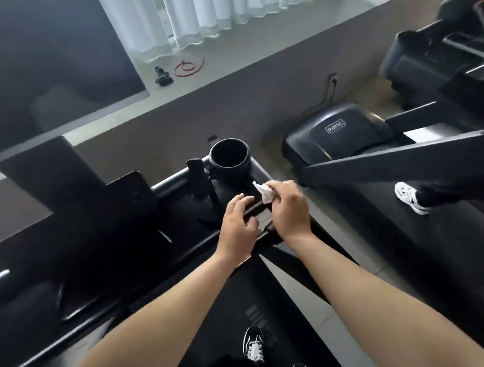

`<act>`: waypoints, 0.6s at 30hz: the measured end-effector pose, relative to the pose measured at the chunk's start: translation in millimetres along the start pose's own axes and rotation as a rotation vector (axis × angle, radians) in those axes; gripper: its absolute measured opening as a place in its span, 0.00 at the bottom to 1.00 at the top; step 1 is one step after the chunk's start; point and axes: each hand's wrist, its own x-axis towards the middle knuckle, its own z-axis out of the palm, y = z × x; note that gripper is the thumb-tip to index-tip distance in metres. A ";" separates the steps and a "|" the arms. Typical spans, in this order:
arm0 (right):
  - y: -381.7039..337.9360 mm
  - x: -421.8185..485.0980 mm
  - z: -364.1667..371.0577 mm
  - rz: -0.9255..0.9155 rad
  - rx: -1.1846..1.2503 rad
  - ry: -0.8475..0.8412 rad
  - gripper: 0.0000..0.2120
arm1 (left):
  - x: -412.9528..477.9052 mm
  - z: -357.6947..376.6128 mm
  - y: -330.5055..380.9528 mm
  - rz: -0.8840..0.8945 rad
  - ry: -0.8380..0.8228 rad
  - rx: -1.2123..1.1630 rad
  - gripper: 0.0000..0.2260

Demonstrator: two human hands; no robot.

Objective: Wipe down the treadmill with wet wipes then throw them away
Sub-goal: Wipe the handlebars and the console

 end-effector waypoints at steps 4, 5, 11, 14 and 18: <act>17.5 30.4 19.5 0.054 -0.079 -0.024 0.19 | 30.6 3.3 -23.6 0.093 -0.115 0.395 0.26; 20.4 36.6 24.9 0.065 -0.090 -0.046 0.20 | 35.0 4.5 -29.3 0.131 -0.119 0.493 0.27; 10.7 66.0 52.7 0.100 -0.072 -0.259 0.19 | 40.9 5.8 -59.1 0.263 -0.063 0.613 0.27; 11.0 74.1 55.8 0.053 -0.217 -0.349 0.14 | 41.5 7.4 -62.7 0.281 -0.054 0.629 0.27; 14.3 64.0 50.6 0.068 -0.292 -0.369 0.13 | 40.5 9.3 -61.0 0.262 -0.044 0.627 0.25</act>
